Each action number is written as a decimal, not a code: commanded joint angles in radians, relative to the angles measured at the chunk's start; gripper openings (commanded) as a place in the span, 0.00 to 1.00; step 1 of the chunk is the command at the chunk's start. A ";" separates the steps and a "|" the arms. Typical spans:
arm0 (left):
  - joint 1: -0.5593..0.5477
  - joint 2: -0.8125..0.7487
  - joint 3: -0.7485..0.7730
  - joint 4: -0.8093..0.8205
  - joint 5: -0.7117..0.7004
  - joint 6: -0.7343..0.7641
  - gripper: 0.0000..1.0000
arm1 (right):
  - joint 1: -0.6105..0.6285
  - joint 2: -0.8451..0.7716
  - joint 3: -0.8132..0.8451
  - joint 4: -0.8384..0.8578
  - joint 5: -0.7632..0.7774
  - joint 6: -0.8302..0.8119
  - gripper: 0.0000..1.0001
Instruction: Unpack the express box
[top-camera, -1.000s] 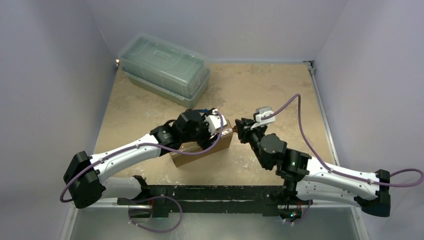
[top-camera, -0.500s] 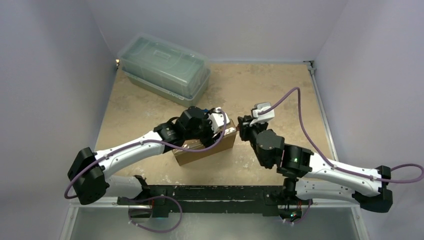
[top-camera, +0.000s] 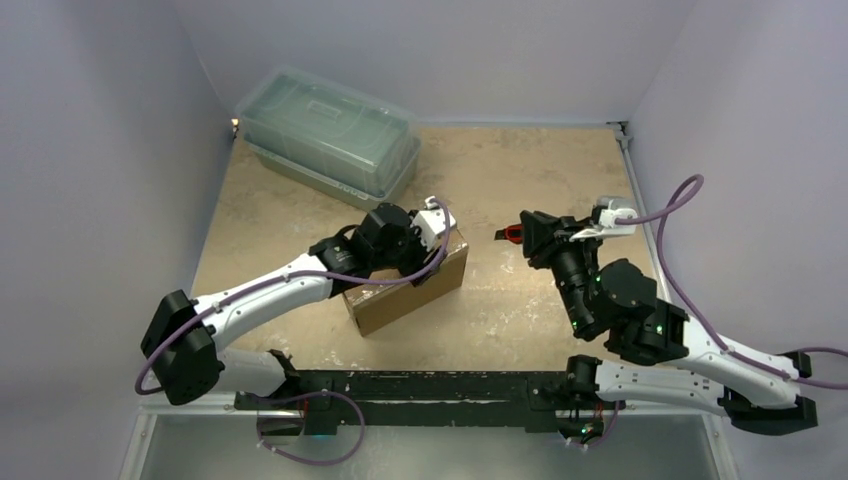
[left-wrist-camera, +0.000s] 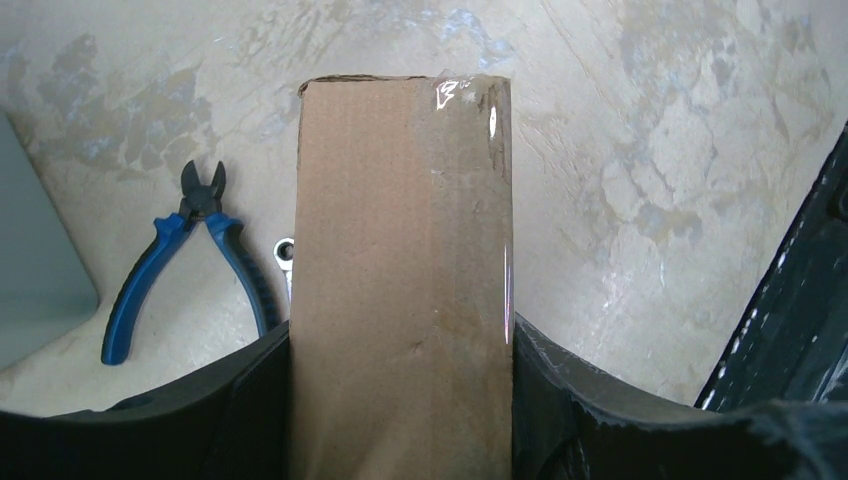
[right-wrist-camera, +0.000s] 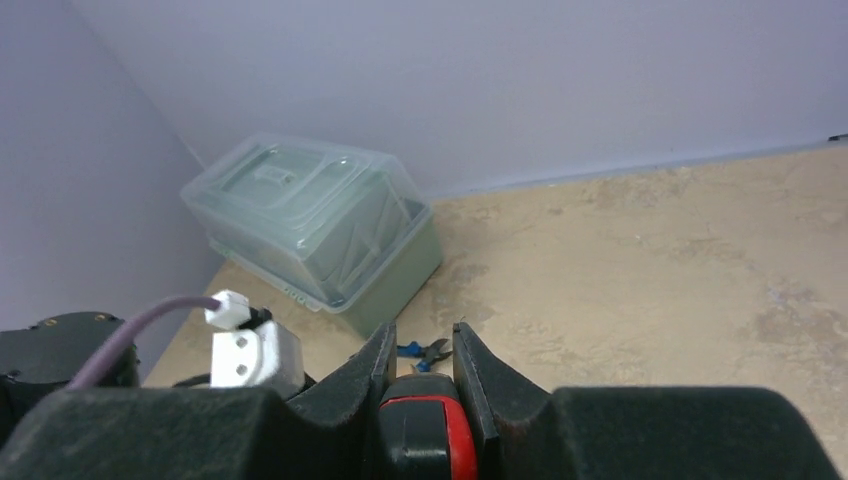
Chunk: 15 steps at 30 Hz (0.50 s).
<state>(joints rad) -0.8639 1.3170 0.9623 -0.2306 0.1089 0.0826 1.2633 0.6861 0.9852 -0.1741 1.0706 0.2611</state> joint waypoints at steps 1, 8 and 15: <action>0.028 0.007 0.109 0.023 -0.043 -0.164 0.27 | 0.002 -0.013 -0.024 -0.046 0.071 0.024 0.00; 0.067 0.081 0.181 0.063 -0.047 -0.497 0.30 | 0.002 -0.015 -0.030 -0.139 0.077 0.086 0.00; 0.118 0.142 0.041 0.370 0.070 -0.890 0.30 | 0.002 -0.003 -0.045 -0.160 0.071 0.104 0.00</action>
<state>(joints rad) -0.7700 1.4410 1.0725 -0.1089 0.1074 -0.5034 1.2633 0.6807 0.9455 -0.3305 1.1126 0.3332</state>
